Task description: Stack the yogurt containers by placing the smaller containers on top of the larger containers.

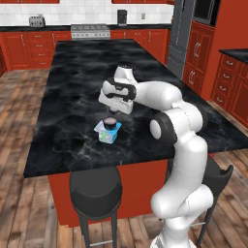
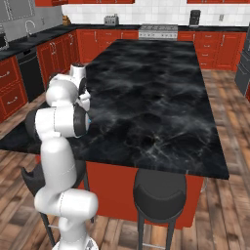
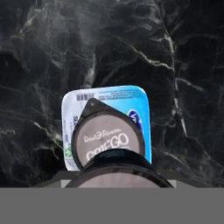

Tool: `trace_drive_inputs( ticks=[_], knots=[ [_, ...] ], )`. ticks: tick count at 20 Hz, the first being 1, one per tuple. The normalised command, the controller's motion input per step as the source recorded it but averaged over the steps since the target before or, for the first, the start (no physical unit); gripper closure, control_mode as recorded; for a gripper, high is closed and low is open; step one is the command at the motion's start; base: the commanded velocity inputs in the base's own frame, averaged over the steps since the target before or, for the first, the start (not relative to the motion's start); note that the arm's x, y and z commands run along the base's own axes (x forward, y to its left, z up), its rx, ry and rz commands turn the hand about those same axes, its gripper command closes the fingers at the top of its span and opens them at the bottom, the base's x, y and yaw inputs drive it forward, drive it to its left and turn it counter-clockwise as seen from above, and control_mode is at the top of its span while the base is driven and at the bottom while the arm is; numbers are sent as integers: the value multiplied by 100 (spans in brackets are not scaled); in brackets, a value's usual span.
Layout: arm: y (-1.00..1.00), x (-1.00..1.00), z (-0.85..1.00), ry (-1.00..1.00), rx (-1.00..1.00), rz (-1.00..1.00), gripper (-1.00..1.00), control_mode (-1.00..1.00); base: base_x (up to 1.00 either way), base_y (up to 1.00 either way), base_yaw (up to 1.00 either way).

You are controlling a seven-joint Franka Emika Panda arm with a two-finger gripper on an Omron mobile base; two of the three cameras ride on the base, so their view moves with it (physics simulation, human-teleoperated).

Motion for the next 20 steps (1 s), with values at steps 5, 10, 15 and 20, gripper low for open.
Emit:
trace_drive_inputs(
  ticks=[5,10,15,20],
  knots=[
    [10,0,-18,0,-5,1,100,-100,0,0,0],
    [9,0,-13,0,-1,2,100,-100,0,0,0],
    [1,2,-14,0,0,3,100,-100,0,0,0],
    [0,4,-11,0,0,0,100,-100,0,0,0]
  ],
)
